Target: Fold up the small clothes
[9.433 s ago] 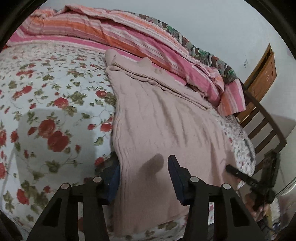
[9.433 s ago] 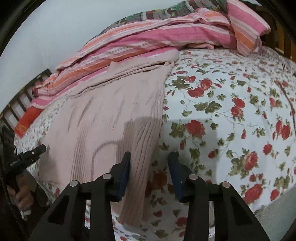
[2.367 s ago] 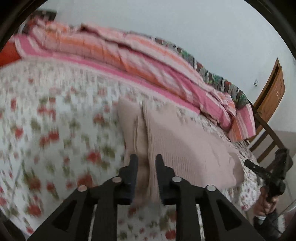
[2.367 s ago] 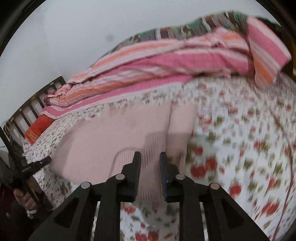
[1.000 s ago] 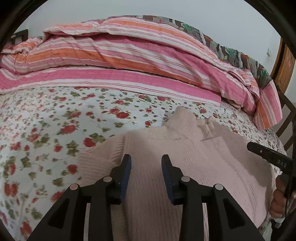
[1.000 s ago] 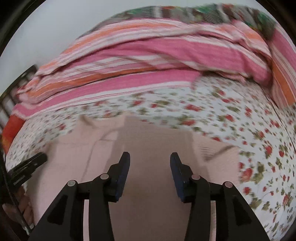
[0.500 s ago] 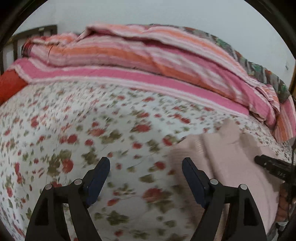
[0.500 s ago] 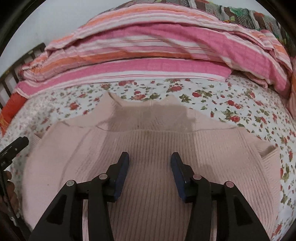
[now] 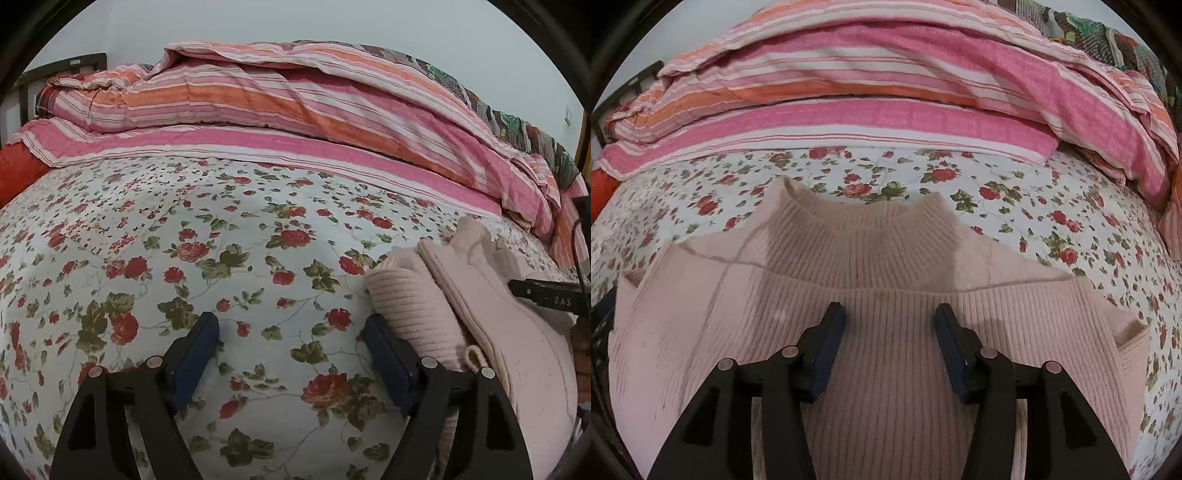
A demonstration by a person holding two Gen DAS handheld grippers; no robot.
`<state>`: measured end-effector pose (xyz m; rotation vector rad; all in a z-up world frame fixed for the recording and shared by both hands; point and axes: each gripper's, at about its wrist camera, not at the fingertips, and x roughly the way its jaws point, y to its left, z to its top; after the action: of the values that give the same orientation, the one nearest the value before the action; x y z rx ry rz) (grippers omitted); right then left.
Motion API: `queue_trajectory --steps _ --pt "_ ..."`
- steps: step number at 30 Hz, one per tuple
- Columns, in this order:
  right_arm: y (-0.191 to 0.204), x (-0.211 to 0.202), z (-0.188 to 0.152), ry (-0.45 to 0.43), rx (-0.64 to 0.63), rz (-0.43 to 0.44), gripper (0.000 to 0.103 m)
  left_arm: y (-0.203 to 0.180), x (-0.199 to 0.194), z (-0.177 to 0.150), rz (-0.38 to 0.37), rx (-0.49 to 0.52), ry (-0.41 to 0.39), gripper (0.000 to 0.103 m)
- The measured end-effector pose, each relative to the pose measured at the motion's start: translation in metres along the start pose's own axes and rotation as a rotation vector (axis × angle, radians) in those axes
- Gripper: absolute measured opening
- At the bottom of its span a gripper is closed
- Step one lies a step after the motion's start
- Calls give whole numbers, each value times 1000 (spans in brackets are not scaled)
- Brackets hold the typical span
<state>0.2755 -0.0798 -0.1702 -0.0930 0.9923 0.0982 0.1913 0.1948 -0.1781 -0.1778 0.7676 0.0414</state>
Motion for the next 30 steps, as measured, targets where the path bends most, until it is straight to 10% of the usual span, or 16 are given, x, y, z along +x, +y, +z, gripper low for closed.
queue_trajectory --steps 30 --pt "10 -97 -109 -130 -66 24 52 2 -34 -28 -80 21 -14 81"
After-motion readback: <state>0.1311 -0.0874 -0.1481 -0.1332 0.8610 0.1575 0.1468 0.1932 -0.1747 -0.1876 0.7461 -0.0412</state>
